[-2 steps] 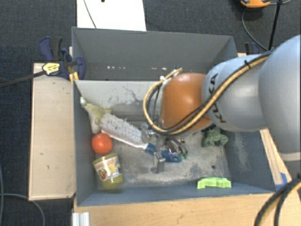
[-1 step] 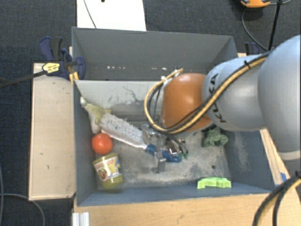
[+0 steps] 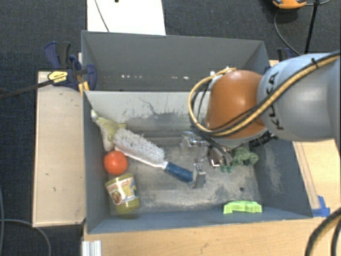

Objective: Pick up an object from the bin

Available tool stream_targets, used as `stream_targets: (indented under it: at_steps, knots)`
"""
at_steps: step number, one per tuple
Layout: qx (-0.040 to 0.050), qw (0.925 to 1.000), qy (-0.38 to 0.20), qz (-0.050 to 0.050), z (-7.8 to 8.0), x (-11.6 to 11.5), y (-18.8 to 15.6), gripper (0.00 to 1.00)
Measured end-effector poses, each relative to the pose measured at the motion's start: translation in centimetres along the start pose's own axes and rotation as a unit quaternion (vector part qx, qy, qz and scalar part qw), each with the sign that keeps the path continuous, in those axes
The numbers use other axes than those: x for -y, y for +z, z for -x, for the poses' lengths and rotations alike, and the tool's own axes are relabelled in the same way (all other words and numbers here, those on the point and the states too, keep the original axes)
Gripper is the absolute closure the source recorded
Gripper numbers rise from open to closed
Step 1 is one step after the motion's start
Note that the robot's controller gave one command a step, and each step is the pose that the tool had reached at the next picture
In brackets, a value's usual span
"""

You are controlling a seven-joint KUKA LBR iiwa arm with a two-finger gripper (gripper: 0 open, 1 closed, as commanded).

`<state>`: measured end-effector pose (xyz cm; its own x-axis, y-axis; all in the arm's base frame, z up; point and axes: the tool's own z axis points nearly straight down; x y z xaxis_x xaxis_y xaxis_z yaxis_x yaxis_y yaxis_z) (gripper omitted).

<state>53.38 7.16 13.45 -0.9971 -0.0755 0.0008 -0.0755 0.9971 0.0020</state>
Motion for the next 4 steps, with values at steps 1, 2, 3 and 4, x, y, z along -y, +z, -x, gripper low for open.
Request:
stream_targets:
  at_steps: [1, 2, 3, 4]
  knots:
    - [0.0066, 0.9996, 0.027, -0.002, 2.9, 1.9, -0.9, 0.00]
    - [0.0043, 0.9996, 0.028, 0.000, 1.5, -0.6, 4.5, 0.00]
    - [0.0007, 0.9996, 0.027, -0.001, 3.8, -2.3, 5.1, 1.00]
    - [0.0007, 0.9996, 0.027, -0.001, 3.8, -2.3, 5.1, 1.00]
